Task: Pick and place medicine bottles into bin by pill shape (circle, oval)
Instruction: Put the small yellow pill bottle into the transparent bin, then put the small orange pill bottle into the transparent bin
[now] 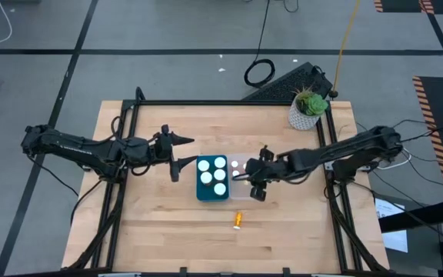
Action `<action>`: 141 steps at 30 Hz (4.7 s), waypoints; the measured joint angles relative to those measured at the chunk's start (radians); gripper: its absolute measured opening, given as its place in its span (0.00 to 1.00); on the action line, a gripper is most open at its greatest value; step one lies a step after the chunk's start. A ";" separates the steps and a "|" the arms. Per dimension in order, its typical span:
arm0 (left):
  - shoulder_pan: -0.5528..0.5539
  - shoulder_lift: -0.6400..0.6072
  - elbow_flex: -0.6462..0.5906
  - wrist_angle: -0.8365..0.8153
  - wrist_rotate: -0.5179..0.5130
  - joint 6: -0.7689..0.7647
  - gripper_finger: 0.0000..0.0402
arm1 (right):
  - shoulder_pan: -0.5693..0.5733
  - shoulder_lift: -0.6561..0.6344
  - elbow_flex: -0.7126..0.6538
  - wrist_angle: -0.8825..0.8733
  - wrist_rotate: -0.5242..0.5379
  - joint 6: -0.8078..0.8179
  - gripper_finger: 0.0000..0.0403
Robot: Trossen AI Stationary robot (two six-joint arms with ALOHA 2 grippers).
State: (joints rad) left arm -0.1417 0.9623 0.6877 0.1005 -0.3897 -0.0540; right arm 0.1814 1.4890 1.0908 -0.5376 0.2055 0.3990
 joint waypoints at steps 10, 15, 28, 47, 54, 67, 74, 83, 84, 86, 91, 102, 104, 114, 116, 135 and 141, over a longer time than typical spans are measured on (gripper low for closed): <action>-0.018 0.000 0.000 0.000 0.000 0.003 0.71 | -0.030 0.113 0.000 0.015 -0.025 0.005 0.29; -0.018 0.000 0.000 0.000 0.000 0.008 0.71 | -0.031 0.148 0.000 0.014 -0.029 0.001 0.29; -0.017 0.000 0.000 0.007 0.000 0.014 0.71 | -0.031 0.160 0.000 0.048 -0.051 0.001 0.37; -0.028 0.000 0.000 0.006 0.014 0.008 0.71 | 0.081 -0.041 0.000 0.057 0.060 -0.070 0.53; -0.052 0.000 0.000 0.009 0.014 0.008 0.71 | 0.246 -0.017 0.000 0.166 0.113 -0.115 0.53; -0.185 0.053 -0.001 -0.038 0.015 0.026 0.71 | 0.453 0.157 0.000 0.367 0.241 0.011 0.51; -0.366 0.233 0.000 0.073 -0.053 0.003 0.71 | 0.544 0.259 0.000 0.385 0.269 0.154 0.49; -0.528 0.550 0.096 0.109 -0.169 -0.083 0.71 | 0.580 0.348 0.000 0.415 0.297 0.296 0.49; -0.535 0.582 0.119 0.111 -0.169 -0.083 0.71 | 0.583 0.351 0.000 0.415 0.304 0.309 0.49; -0.537 0.646 0.162 0.105 -0.169 -0.078 0.71 | 0.591 0.354 0.000 0.415 0.331 0.336 0.49; -0.521 0.796 0.281 0.105 -0.153 -0.059 0.71 | 0.617 0.354 0.000 0.418 0.391 0.392 0.49; -0.453 1.080 0.627 -0.226 -0.061 -0.131 0.43 | 0.698 0.354 0.000 0.415 0.498 0.515 0.49; -0.441 1.116 0.674 -0.286 -0.043 -0.162 0.37 | 0.710 0.354 0.000 0.415 0.505 0.538 0.49; -0.424 1.164 0.727 -0.322 0.013 -0.190 0.15 | 0.755 0.353 0.000 0.410 0.503 0.558 0.49; -0.416 1.164 0.726 -0.336 0.014 -0.186 0.13 | 0.757 0.353 0.000 0.409 0.503 0.561 0.49; -0.385 1.200 0.725 -0.340 0.008 -0.176 0.11 | 0.756 0.353 -0.001 0.405 0.536 0.658 0.49; -0.363 1.201 0.725 -0.222 0.020 -0.089 0.11 | 0.756 0.353 -0.001 0.402 0.557 0.656 0.49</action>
State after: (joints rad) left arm -0.5049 2.1628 1.4128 -0.1213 -0.3695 -0.1429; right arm 0.9375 1.8420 1.0901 -0.1352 0.7624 1.0547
